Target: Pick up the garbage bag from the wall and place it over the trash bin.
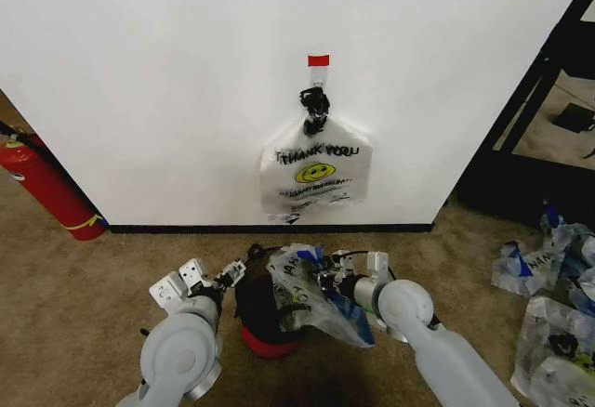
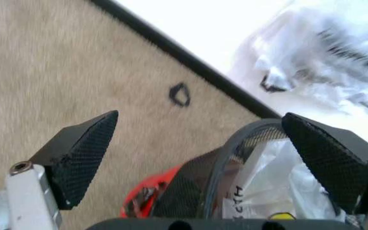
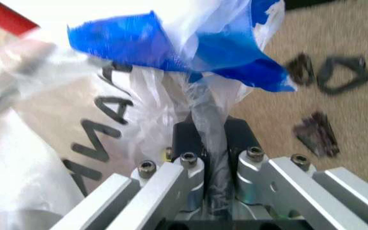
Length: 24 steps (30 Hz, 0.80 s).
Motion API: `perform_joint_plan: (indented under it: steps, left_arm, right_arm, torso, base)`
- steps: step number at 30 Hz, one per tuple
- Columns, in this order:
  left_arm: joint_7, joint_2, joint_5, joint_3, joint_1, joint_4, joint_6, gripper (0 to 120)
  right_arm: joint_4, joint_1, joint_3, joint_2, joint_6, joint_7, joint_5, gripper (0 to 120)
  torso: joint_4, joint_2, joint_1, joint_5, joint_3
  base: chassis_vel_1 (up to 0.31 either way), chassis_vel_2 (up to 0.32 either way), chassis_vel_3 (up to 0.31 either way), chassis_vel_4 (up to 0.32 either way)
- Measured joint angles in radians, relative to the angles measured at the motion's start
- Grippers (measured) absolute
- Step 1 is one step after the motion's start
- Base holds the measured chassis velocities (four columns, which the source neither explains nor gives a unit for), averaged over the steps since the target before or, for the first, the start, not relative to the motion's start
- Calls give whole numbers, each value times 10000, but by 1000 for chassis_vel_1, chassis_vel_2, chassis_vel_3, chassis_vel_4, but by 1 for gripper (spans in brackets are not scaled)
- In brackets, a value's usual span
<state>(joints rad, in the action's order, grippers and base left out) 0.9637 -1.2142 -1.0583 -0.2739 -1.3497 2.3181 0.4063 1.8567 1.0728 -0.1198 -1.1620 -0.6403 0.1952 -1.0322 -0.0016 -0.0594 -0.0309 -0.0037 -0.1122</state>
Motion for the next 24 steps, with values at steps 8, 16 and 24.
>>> perform_joint_plan:
  steps: [8, 16, 24]
  left_arm:
    - [-2922, 1113, 3635, 531, -1036, 627, -773, 100]
    - [-6775, 2244, 7394, 1676, -1036, -674, -2489, 100]
    - [-5213, 1630, 4001, 2910, -42, -305, -832, 99]
  right_arm:
    - [846, 1122, 179, 286, 2963, -64, 1855, 0]
    - [530, 1818, 559, 405, 5577, -485, 4334, 0]
    - [-27, 2207, 749, 282, 7685, -1378, 6349, 0]
  torso:
    - [1, -2, 1, -1, 1]
    - [1, -2, 1, -1, 0]
    - [0, -3, 1, 1, 0]
  base:
    - [0, 0, 0, 0]
    - [0, 0, 0, 0]
    - [0, 0, 0, 0]
